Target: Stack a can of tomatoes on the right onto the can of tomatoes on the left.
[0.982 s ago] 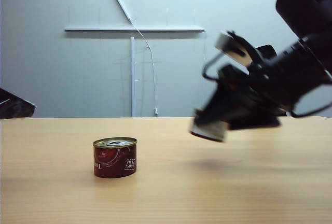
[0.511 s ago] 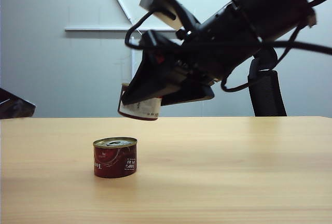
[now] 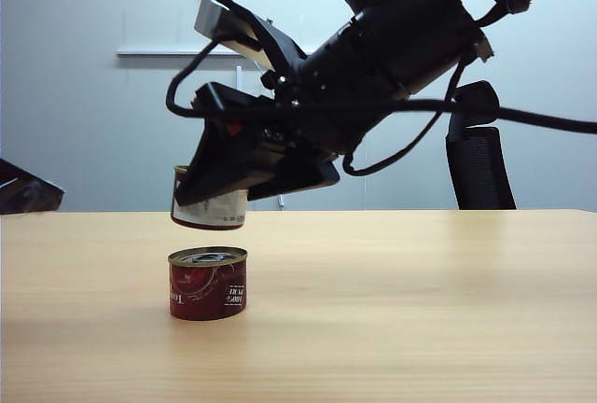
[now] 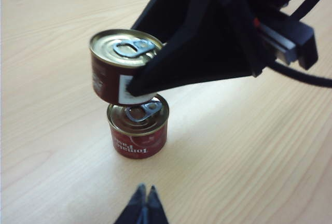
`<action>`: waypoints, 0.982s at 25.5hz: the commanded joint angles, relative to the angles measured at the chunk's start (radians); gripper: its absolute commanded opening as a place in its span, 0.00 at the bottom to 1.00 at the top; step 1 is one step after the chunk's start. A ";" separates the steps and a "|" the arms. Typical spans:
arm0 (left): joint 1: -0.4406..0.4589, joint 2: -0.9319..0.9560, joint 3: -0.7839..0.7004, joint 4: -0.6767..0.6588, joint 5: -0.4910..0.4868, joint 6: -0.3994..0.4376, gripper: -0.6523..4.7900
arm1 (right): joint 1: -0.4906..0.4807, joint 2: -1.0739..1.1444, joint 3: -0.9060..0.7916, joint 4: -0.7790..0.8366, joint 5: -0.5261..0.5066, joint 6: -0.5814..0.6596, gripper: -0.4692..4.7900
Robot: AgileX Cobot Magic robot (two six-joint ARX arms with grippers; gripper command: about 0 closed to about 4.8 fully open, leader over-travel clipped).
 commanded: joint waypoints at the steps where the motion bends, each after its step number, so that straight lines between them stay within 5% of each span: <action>1: 0.001 0.000 0.003 0.006 0.000 0.000 0.11 | 0.002 0.001 0.005 -0.039 0.001 -0.008 0.09; 12: 0.001 0.000 0.003 0.006 0.001 0.000 0.11 | 0.015 0.016 0.005 -0.026 -0.001 -0.007 0.09; 15: 0.001 0.000 0.003 0.006 0.000 0.000 0.11 | 0.026 0.024 0.005 -0.029 0.007 -0.007 0.22; 17: 0.001 0.000 0.003 0.005 0.001 0.000 0.11 | 0.026 0.024 0.005 -0.028 0.017 -0.008 0.22; 19: 0.001 0.000 0.003 0.006 0.001 0.000 0.11 | 0.025 0.024 0.005 -0.029 0.038 -0.007 0.36; 24: 0.001 0.000 0.004 0.006 0.000 0.000 0.11 | 0.026 0.024 0.005 -0.026 0.035 -0.007 1.00; 25: 0.002 0.000 0.003 0.005 0.001 0.000 0.11 | 0.026 0.023 0.005 -0.016 0.032 -0.006 1.00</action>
